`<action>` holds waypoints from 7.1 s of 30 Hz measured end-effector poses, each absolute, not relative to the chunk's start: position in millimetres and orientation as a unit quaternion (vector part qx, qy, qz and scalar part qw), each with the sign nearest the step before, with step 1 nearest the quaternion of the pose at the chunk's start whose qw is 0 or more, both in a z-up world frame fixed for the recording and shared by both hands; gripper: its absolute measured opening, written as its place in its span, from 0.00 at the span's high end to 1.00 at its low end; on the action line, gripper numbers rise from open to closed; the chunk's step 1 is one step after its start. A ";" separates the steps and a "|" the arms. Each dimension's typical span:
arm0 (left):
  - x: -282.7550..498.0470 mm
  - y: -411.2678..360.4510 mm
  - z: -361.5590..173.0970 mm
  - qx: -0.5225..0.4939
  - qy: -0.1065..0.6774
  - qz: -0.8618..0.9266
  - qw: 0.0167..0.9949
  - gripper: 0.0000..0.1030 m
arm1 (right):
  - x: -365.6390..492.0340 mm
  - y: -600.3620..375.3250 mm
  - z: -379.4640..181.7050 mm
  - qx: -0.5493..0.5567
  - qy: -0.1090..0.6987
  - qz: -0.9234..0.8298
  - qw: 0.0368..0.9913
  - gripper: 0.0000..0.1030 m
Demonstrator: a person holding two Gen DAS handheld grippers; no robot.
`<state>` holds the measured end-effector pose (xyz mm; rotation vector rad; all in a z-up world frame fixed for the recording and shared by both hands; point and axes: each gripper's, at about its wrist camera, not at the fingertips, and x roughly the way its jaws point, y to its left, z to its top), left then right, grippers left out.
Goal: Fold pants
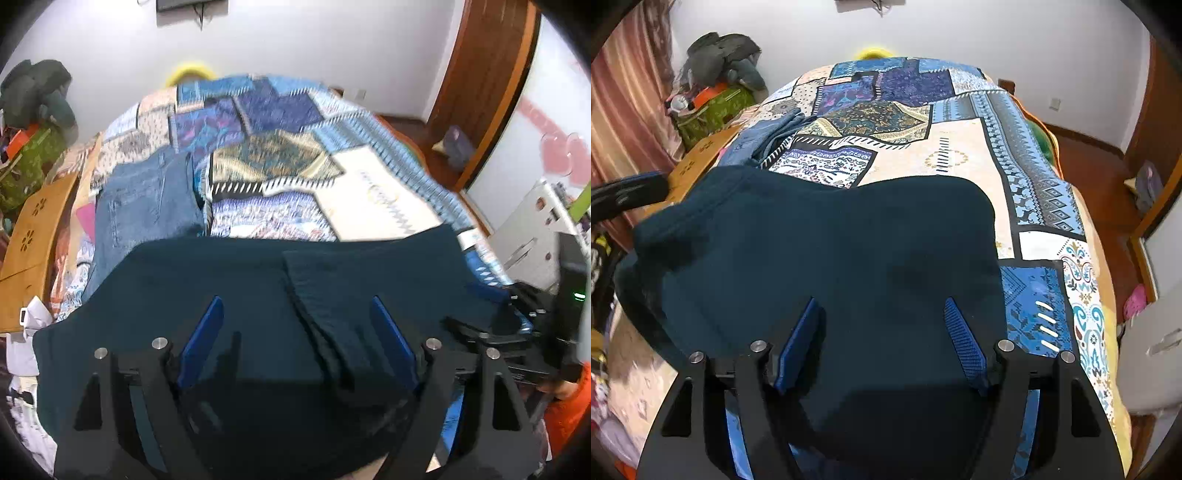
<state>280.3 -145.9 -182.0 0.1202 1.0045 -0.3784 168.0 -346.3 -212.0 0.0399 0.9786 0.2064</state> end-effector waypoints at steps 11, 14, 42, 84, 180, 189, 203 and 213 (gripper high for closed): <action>275.8 -135.1 -217.5 0.085 0.502 -0.169 0.844 0.17 | 147.7 -376.8 -205.8 0.045 0.454 0.076 0.886 0.37; 270.8 -134.8 -216.6 0.096 0.493 -0.166 0.849 0.17 | 141.4 -394.1 -210.5 0.058 0.463 0.048 0.883 0.37; 221.0 42.9 -149.9 -0.050 0.411 -0.004 0.910 0.08 | 166.1 -318.4 -141.0 0.049 0.380 0.117 0.916 0.34; 221.6 215.6 -311.7 -0.415 0.522 0.018 0.745 0.43 | 190.0 -220.6 -201.8 0.031 0.452 0.186 0.872 0.34; 423.7 -120.0 -202.8 0.152 0.511 -0.102 0.840 0.08 | 107.9 -338.8 -205.8 0.111 0.470 0.129 0.866 0.33; 421.8 -84.0 -267.5 0.172 0.551 -0.084 0.812 0.01 | 106.3 -344.1 -205.3 0.108 0.474 0.112 0.867 0.33; 309.3 -25.7 -242.4 0.161 0.533 -0.067 0.828 0.01 | 100.7 -352.9 -170.8 0.116 0.424 0.094 0.893 0.33; 243.4 -31.8 -221.0 0.083 0.528 -0.139 0.834 0.01 | 108.6 -323.8 -170.2 0.098 0.411 0.130 0.897 0.31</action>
